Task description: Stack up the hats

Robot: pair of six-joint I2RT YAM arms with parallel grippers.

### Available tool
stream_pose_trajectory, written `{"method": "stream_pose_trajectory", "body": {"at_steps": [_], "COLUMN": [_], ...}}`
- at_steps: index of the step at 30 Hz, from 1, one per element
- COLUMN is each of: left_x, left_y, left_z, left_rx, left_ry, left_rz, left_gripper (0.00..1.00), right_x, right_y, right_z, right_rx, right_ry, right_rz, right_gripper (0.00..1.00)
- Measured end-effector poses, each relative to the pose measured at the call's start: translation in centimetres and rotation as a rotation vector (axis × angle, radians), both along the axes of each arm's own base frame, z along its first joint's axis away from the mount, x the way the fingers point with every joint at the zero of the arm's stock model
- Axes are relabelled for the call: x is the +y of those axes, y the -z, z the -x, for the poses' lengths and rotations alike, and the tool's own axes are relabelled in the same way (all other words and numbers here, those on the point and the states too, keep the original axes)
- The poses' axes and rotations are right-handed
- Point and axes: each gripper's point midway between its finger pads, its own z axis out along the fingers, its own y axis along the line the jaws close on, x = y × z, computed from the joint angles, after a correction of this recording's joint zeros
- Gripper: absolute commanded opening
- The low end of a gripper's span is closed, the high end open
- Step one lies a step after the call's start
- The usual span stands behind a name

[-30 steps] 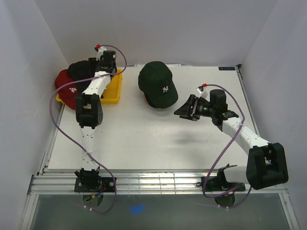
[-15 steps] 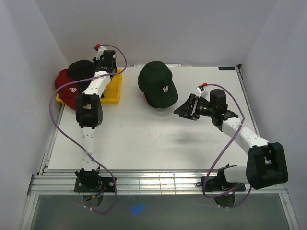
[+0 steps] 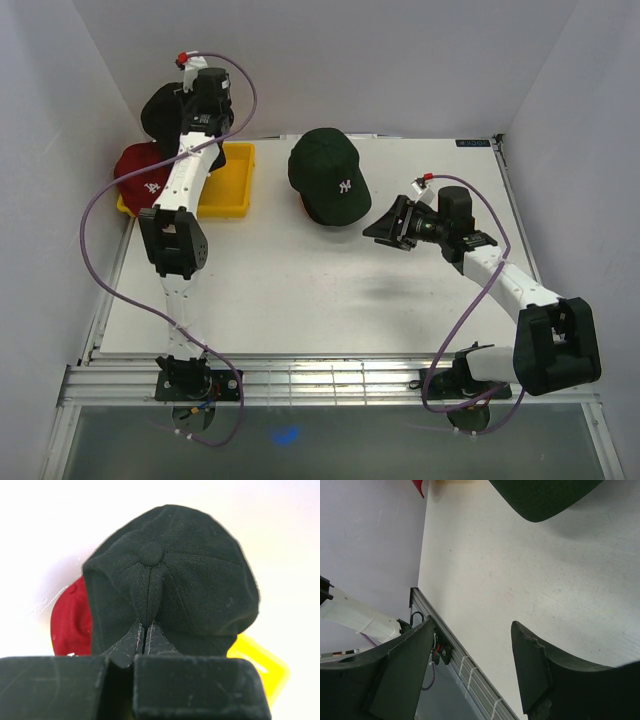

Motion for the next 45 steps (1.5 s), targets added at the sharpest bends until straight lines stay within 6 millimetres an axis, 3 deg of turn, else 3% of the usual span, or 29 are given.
{"method": "stream_pose_trajectory", "body": {"at_steps": [7,13,20,27,30,33,37,42,45], "left_x": [-1.8,-3.4,-5.4,-8.1,-8.4,-8.5,-8.8,-9.0,-9.1], "left_y": [-4.9,-6.1,-5.7,-4.8,-4.6,-4.8,-5.6,-5.6,-5.3], "left_z": [1.4,3.6,8.3,12.7,14.4,15.9,17.1,18.5,19.1], "left_rx": [-0.106,-0.131,-0.115,-0.07,-0.059,-0.058,-0.071,-0.067,-0.053], "left_ry": [0.043,0.07,0.079,0.087,0.085,0.089,0.106,0.119,0.127], "left_rz": [0.099,0.234,0.431,0.556,0.599,0.635,0.672,0.699,0.711], "left_gripper": [0.0,0.0,0.0,0.0,0.0,0.0,0.0,0.0,0.0], "right_x": [0.0,1.3,7.7,15.0,17.8,20.4,22.3,23.9,25.8], "right_y": [-1.1,-3.8,-7.1,-7.1,-7.9,-9.9,-11.2,-9.5,-9.2], "right_z": [-0.4,-0.8,-0.2,-1.0,-0.6,-0.3,-0.1,-0.7,-0.6], "right_rx": [-0.024,-0.104,-0.208,-0.202,-0.21,-0.232,-0.231,-0.175,-0.154], "right_ry": [0.019,0.038,-0.015,-0.035,-0.039,-0.048,-0.048,-0.014,-0.019], "right_rz": [-0.007,-0.048,-0.123,-0.178,-0.198,-0.233,-0.278,-0.266,-0.264], "right_gripper": [0.71,0.76,0.82,0.84,0.85,0.85,0.85,0.85,0.85]}}
